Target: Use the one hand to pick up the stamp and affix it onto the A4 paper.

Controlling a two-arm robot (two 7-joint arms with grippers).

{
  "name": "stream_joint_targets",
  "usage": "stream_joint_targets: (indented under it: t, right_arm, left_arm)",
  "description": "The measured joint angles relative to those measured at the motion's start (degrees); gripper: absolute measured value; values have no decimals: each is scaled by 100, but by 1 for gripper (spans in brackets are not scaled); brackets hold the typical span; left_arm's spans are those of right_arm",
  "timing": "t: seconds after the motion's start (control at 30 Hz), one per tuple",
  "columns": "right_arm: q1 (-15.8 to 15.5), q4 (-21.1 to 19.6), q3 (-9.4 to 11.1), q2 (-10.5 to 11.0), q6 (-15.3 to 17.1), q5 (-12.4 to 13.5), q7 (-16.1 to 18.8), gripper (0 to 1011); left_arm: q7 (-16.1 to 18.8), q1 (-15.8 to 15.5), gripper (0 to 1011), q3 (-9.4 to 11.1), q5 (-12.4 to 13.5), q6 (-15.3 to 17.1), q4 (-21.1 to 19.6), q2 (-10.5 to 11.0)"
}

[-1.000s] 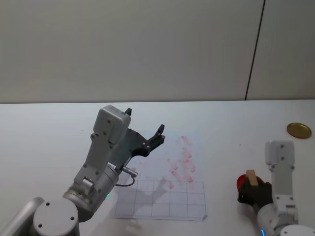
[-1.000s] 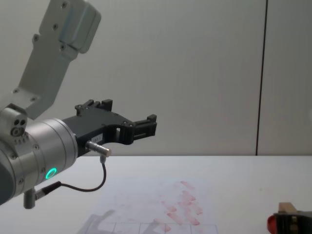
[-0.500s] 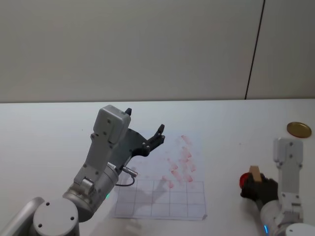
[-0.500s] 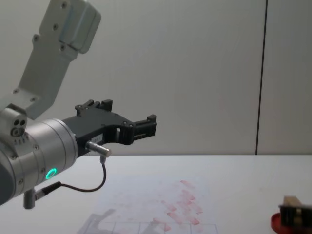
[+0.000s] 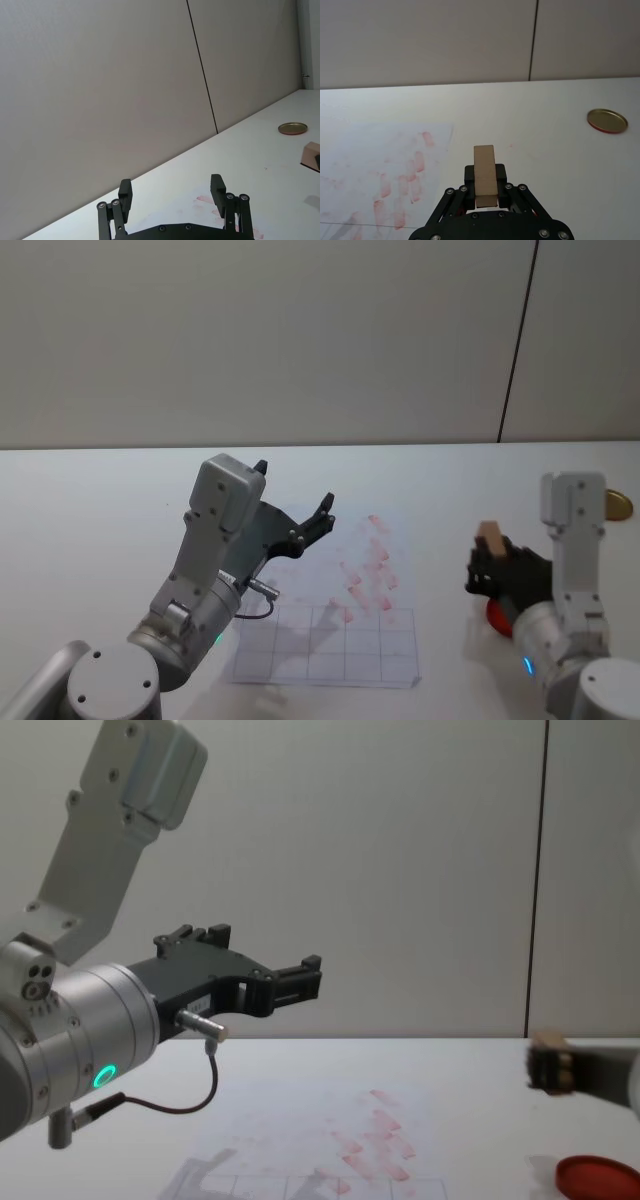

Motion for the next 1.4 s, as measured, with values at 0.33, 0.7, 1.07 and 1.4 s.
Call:
stream_joint_targets:
  t: [0.33, 0.7, 1.07, 1.4]
  right_arm:
    - [318, 154, -115, -153, 238, -241, 709, 220]
    - [804, 756, -272, -404, 662, -473, 1582, 220]
    - [1270, 1438, -369, -632, 1270, -688, 2107, 220]
    - [1535, 1876, -377, -760, 1730, -784, 2217, 221]
  left_arm:
    - [0, 0, 993, 0, 0, 0, 0, 0]
    - [1, 0, 993, 0, 0, 0, 0, 0]
    - [0, 0, 993, 0, 0, 0, 0, 0]
    - [1, 0, 993, 0, 0, 0, 0, 0]
